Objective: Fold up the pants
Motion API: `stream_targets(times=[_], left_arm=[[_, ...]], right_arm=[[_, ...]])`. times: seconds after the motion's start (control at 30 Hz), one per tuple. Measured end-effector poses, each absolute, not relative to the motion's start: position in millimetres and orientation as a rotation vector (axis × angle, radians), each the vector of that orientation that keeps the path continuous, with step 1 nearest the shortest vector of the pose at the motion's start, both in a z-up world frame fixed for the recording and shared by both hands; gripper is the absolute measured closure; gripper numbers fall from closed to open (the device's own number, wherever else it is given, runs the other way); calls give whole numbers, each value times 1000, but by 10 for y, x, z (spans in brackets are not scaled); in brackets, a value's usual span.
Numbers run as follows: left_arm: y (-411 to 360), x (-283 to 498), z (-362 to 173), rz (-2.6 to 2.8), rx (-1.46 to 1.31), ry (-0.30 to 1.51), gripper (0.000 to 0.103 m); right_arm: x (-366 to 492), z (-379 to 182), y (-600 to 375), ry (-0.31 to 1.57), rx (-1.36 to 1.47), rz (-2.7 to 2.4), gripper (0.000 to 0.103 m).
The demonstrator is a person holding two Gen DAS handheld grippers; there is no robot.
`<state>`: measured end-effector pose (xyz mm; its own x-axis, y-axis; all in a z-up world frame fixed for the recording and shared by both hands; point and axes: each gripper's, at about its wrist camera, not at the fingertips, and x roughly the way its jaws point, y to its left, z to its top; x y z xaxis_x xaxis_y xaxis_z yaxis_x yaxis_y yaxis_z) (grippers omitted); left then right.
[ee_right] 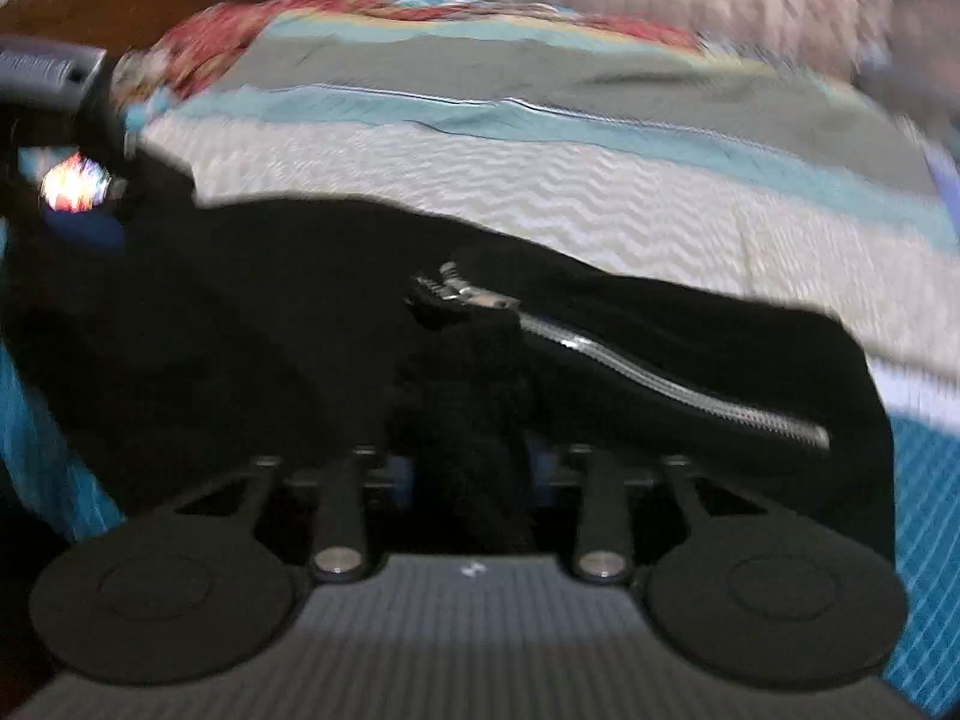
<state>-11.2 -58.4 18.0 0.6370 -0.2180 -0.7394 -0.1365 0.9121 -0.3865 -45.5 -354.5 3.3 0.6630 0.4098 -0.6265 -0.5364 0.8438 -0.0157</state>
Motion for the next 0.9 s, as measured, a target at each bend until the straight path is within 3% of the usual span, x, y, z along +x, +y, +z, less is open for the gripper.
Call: stream_targets(times=[0.03, 0.27, 0.43, 0.6, 0.67, 0.73, 0.83, 0.9], left_arm=[[-444, -168, 175, -35, -454, 877, 4], [428, -514, 140, 112, -561, 800, 4], [930, -660, -10, 200, -683, 774, 3], [1283, -793, -130, 252, -740, 735, 1], [1392, -781, -216, 252, -770, 735, 0], [1486, -727, -336, 231, -821, 750, 0], [1576, -617, -526, 192, -889, 771, 0], [1610, -554, -616, 196, -917, 773, 0]], right_arm=[[-489, 89, -3552, 647, -206, 561, 34], [-526, 404, -3821, 621, 85, 637, 34], [-262, 5, -3636, 894, 175, 553, 36], [-461, 377, -3693, 748, 256, 502, 39], [-462, 529, -3656, 730, 345, 553, 46], [-423, 596, -3472, 759, 390, 615, 65], [-300, 552, -2954, 866, 418, 730, 84], [-187, 443, -2498, 955, 407, 794, 87]])
